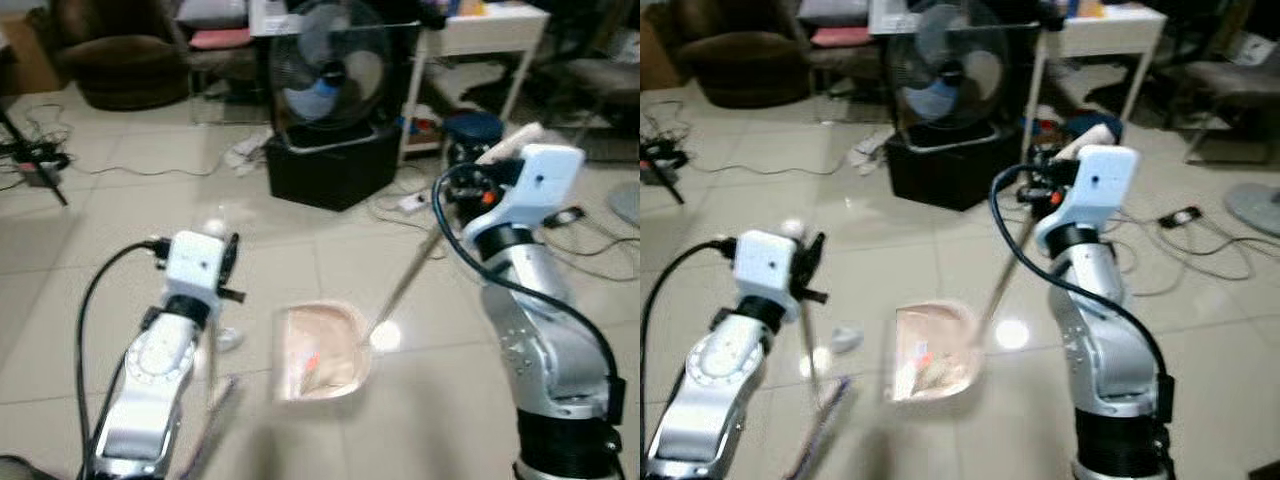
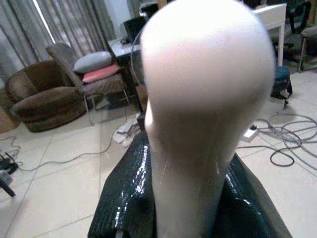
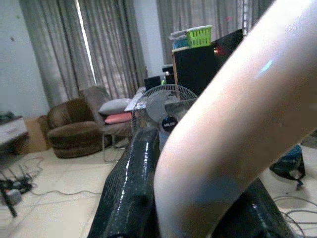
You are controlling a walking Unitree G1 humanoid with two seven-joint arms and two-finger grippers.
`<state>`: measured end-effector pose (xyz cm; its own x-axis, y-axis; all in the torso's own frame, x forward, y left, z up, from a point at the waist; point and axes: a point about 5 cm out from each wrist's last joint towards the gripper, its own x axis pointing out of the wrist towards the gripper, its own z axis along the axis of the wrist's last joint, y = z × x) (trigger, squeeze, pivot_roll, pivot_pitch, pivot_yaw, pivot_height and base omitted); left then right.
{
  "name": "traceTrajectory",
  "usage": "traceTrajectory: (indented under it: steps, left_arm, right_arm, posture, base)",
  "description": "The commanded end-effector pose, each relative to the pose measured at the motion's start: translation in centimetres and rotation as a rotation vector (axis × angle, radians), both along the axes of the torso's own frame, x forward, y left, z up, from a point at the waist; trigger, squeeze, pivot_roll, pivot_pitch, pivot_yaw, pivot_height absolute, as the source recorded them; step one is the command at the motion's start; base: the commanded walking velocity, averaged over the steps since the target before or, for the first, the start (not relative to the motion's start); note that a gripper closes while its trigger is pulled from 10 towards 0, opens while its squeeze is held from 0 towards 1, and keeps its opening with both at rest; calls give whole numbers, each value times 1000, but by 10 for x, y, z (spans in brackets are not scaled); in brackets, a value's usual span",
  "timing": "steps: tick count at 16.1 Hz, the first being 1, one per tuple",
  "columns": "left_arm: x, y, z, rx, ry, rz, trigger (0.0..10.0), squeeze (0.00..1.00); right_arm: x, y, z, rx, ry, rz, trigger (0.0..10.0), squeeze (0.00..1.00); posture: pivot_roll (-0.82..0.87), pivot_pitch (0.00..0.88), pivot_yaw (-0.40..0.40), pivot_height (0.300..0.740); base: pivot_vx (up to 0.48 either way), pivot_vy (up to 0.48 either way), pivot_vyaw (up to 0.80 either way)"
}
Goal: Sweep floor
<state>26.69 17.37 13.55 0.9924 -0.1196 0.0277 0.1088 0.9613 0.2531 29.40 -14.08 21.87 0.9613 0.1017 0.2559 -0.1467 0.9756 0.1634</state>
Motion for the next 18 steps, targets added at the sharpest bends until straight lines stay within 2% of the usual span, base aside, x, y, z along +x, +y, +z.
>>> traceTrajectory:
  steps: [1,4,13,15,18]
  left_arm:
    - [-2,2,2,-14,-6,13,10000,0]
    - [-9,9,-9,-10,34,31,10000,0]
    - [-14,7,-17,-7,39,26,10000,0]
    - [-14,7,-20,-18,72,31,10000,0]
    - [-14,6,-20,5,46,23,10000,0]
  right_arm:
    - [-1,0,12,35,-41,7,10000,0]
    - [0,3,18,88,-56,35,10000,0]
    - [7,15,32,86,-88,73,10000,0]
    - [10,15,35,96,-90,70,10000,0]
    - [17,12,41,105,-94,50,10000,0]
  posture:
    - [-68,0,84,740]
    - [-60,0,83,740]
    - [-67,0,76,740]
    - [-71,0,79,740]
    - [-82,0,73,740]
  base:
    - [0,0,0]
    - [0,0,163]
    - [0,0,800]
    - [0,0,800]
    - [0,0,800]
